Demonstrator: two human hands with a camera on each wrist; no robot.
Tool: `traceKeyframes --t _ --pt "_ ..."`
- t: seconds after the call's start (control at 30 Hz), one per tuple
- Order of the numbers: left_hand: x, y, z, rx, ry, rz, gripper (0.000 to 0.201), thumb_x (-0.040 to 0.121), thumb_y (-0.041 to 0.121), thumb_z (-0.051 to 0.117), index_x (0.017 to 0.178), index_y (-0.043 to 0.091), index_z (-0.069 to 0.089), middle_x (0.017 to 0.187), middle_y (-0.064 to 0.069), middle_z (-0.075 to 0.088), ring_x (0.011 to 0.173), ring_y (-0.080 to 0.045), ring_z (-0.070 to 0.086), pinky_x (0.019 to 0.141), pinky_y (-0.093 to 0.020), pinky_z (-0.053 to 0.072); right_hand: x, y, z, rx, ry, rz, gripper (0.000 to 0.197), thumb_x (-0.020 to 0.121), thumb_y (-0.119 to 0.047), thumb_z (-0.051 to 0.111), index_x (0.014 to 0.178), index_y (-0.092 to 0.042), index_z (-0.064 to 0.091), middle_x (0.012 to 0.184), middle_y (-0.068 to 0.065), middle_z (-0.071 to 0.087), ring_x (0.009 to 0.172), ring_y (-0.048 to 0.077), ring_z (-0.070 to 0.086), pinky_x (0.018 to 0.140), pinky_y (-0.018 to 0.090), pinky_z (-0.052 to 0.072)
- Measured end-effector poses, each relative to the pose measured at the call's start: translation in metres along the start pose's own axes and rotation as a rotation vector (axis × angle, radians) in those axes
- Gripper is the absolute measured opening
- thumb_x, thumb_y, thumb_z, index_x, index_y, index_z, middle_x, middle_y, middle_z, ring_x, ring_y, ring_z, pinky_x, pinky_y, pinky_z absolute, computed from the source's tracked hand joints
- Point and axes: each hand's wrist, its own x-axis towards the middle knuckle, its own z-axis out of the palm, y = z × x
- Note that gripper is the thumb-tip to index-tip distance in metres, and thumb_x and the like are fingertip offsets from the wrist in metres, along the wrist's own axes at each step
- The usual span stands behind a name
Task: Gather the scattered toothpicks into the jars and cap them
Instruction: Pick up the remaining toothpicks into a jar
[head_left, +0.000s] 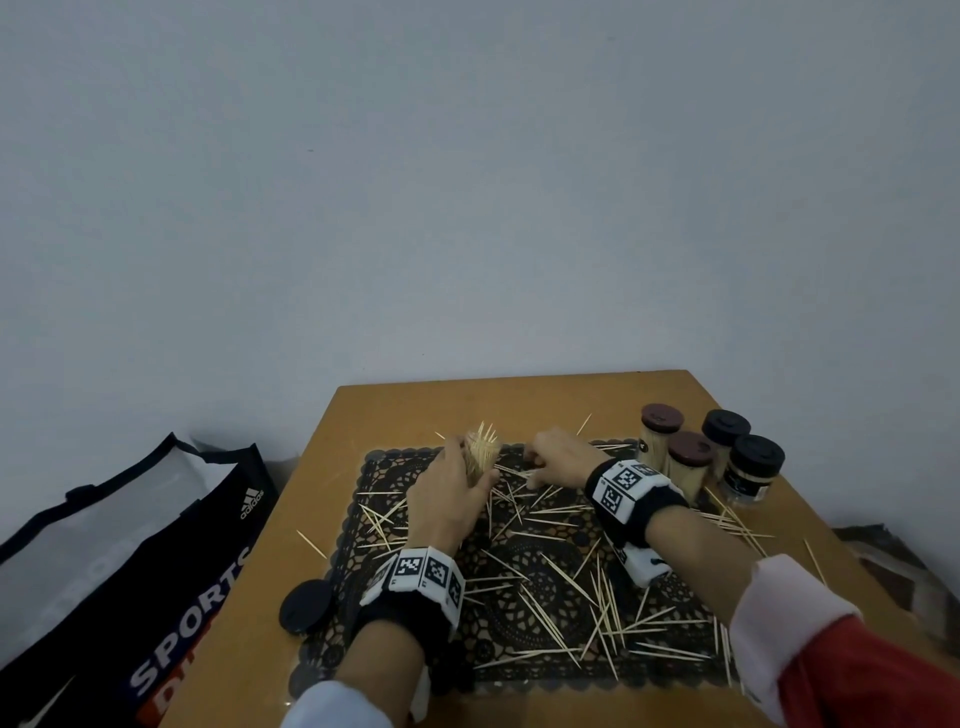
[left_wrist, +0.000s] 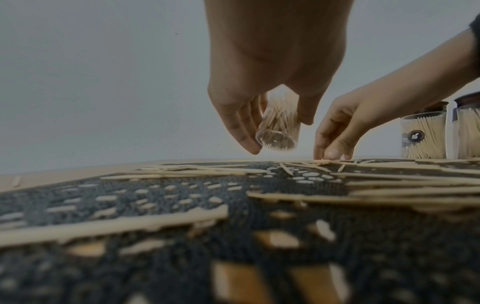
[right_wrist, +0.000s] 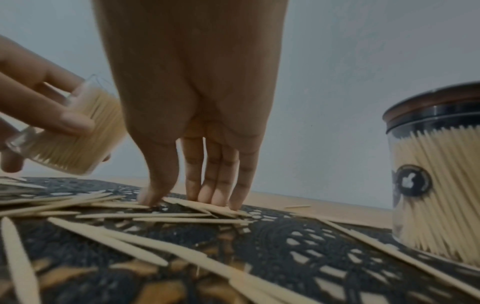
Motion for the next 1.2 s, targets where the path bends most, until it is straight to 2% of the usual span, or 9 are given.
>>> traceKeyframes --t 0.17,0.33,0.47,0.63,0.77,0.87,0.97,1.1,1.2 --pt "0.0 -0.001 0.001 -0.005 -0.008 0.007 0.059 0.091 0.055 0.056 0.132 0.016 0.04 0.118 -0.003 0.064 0.103 -0.023 0.064 0.084 -0.038 0.053 -0.004 -0.002 -0.003 -0.023 0.024 -0.029 0.023 0.082 -0.005 0.073 0.104 -0.003 0.07 0.105 0.011 0.07 0.096 0.022 0.066 0.087 0.033 0.054" --pt "0.0 -0.001 0.001 0.0 -0.001 0.022 0.058 0.091 0.055 0.056 0.131 0.016 0.041 0.115 -0.003 0.064 0.101 -0.022 0.064 0.082 -0.037 0.054 -0.013 -0.007 -0.009 -0.165 0.053 -0.072 0.004 0.086 -0.011 0.067 0.09 -0.009 0.069 0.095 0.006 0.069 0.088 0.02 0.065 0.074 0.028 0.051" --pt "0.0 -0.002 0.002 0.005 -0.008 0.029 0.058 0.091 0.056 0.056 0.131 0.017 0.041 0.115 -0.002 0.065 0.101 -0.022 0.064 0.083 -0.038 0.053 -0.018 -0.011 -0.011 -0.339 0.043 -0.091 0.013 0.092 -0.013 0.051 0.08 -0.017 0.055 0.083 0.003 0.058 0.079 0.022 0.059 0.066 0.03 0.046" --pt "0.001 -0.002 0.002 0.012 -0.019 0.029 0.058 0.09 0.057 0.055 0.129 0.017 0.041 0.114 -0.002 0.064 0.101 -0.022 0.063 0.084 -0.038 0.053 -0.018 -0.009 -0.011 -0.339 -0.087 -0.059 0.009 0.093 -0.014 0.049 0.094 -0.01 0.058 0.102 0.009 0.065 0.094 0.025 0.061 0.074 0.035 0.049" --pt "0.0 -0.002 0.003 0.012 -0.017 0.037 0.059 0.091 0.058 0.055 0.131 0.017 0.04 0.114 -0.002 0.065 0.101 -0.022 0.063 0.084 -0.038 0.053 -0.021 -0.004 -0.013 -0.25 -0.072 -0.072 0.014 0.09 -0.008 0.06 0.103 -0.007 0.065 0.108 0.009 0.065 0.098 0.025 0.061 0.078 0.032 0.049" --pt "0.0 -0.002 0.002 0.008 -0.03 0.038 0.061 0.091 0.057 0.054 0.133 0.017 0.038 0.115 -0.002 0.064 0.101 -0.022 0.063 0.085 -0.038 0.053 -0.027 -0.005 -0.015 -0.257 -0.005 -0.063 0.008 0.088 -0.003 0.06 0.085 -0.009 0.063 0.099 0.012 0.066 0.094 0.028 0.064 0.077 0.034 0.052" --pt "0.0 -0.001 0.002 0.009 -0.035 0.038 0.061 0.091 0.057 0.054 0.133 0.016 0.038 0.117 -0.003 0.064 0.103 -0.022 0.063 0.085 -0.038 0.052 -0.031 -0.007 -0.013 -0.291 0.0 -0.032 0.03 0.088 -0.006 0.057 0.064 -0.016 0.043 0.085 0.007 0.057 0.085 0.026 0.06 0.069 0.031 0.045" --pt "0.001 -0.002 0.003 -0.005 -0.036 0.044 0.06 0.091 0.056 0.055 0.133 0.017 0.037 0.116 -0.002 0.064 0.103 -0.022 0.063 0.086 -0.039 0.052 -0.033 -0.008 -0.016 -0.273 -0.027 -0.012 0.009 0.09 -0.013 0.058 0.083 -0.016 0.054 0.089 0.004 0.058 0.092 0.025 0.062 0.07 0.032 0.044" --pt "0.002 -0.003 0.005 -0.015 -0.039 0.04 0.06 0.09 0.057 0.056 0.133 0.019 0.037 0.116 -0.002 0.064 0.103 -0.023 0.063 0.086 -0.04 0.052 -0.03 -0.001 -0.02 -0.119 -0.002 0.022 0.009 0.091 -0.014 0.057 0.083 -0.014 0.061 0.085 0.0 0.06 0.081 0.018 0.058 0.067 0.027 0.042"
